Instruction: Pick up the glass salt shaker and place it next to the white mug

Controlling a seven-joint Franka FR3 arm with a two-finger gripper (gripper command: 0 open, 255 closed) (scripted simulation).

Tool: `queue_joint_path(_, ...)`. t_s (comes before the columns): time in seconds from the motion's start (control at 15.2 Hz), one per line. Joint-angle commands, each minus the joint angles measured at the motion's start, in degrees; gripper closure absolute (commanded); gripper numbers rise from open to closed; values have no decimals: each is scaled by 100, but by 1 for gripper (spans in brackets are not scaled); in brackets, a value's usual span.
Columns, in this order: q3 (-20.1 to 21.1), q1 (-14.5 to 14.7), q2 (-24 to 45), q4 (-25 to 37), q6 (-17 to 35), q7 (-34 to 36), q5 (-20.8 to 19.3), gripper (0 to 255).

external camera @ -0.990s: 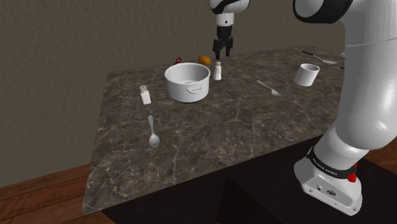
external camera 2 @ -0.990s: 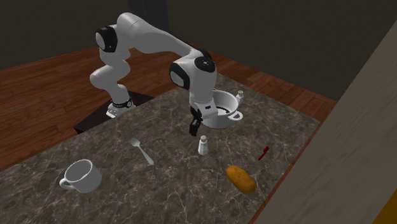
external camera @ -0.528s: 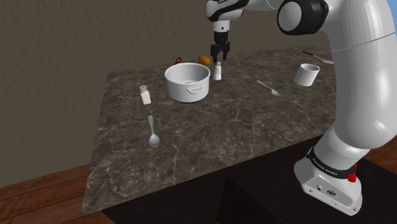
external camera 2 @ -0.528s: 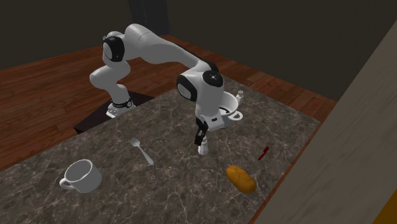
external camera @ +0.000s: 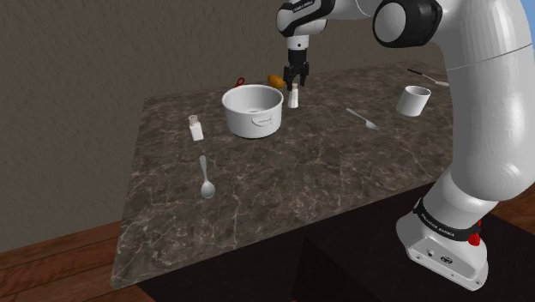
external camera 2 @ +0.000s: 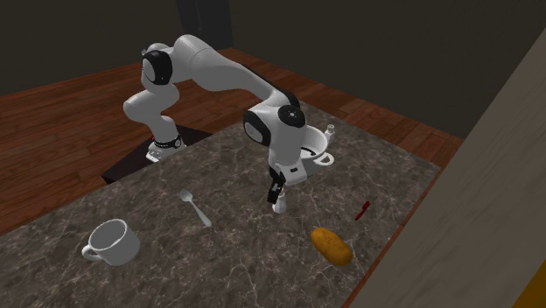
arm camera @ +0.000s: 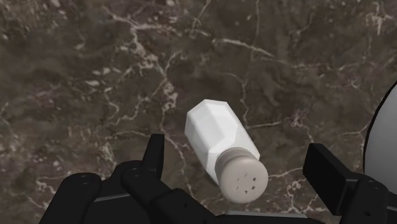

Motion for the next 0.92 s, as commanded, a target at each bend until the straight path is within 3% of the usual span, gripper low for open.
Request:
queue_joint_path(0.0, 0, 0, 1, -2, 3, 0, 0, 0)
queue_joint_path(0.13, 0, 0, 1, -1, 2, 0, 0, 0)
queue_joint_path(0.2, 0, 0, 1, -1, 2, 0, 0, 255)
queue_joint_path(0.86, -3, -1, -19, 43, -61, 5, -5, 255)
